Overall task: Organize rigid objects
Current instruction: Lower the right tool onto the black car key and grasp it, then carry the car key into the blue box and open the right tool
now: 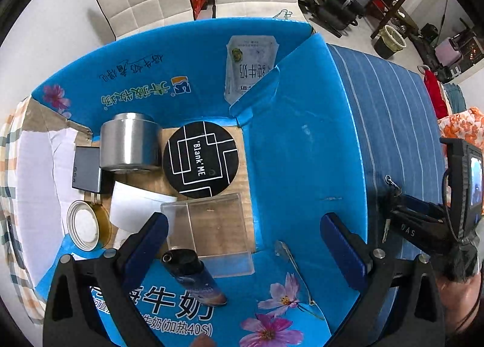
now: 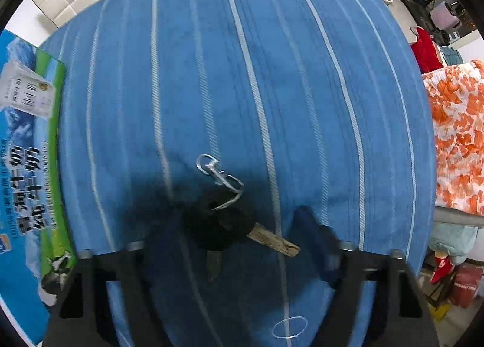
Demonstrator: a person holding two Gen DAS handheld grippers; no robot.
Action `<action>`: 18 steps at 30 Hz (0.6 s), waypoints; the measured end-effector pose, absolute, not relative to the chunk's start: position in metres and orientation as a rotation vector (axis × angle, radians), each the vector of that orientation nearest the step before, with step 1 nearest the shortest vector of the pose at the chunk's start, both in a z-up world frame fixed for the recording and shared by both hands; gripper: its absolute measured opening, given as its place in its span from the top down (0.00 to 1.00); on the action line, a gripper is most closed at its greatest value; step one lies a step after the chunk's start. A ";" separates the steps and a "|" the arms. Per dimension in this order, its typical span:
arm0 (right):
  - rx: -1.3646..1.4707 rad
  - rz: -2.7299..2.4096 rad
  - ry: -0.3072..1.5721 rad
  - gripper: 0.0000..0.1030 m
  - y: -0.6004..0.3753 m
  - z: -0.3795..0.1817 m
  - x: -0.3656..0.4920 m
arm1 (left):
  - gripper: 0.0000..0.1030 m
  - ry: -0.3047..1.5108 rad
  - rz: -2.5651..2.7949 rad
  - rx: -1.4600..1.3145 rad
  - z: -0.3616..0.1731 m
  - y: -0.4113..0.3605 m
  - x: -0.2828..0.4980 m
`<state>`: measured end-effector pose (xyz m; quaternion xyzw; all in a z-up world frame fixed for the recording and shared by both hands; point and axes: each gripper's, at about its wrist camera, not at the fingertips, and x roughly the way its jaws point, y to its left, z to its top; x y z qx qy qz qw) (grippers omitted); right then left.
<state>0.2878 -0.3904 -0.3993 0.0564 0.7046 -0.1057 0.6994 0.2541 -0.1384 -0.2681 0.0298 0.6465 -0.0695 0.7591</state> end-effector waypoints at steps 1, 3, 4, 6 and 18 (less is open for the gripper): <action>0.120 -0.235 1.565 0.69 -0.388 -0.397 0.288 | 0.00 1.405 -0.152 0.076 -0.267 -0.140 0.252; 0.090 -0.247 1.570 0.69 -0.382 -0.395 0.289 | 0.00 1.398 -0.155 0.096 -0.266 -0.142 0.251; 0.088 -0.253 1.564 0.69 -0.379 -0.394 0.288 | 0.00 1.392 -0.160 0.103 -0.264 -0.143 0.248; 0.101 -0.262 1.555 0.69 -0.375 -0.391 0.285 | 0.00 1.388 -0.172 0.103 -0.262 -0.145 0.246; 0.147 -0.190 1.307 0.69 -0.328 -0.258 0.256 | 0.00 1.277 -0.218 0.109 -0.202 -0.125 0.221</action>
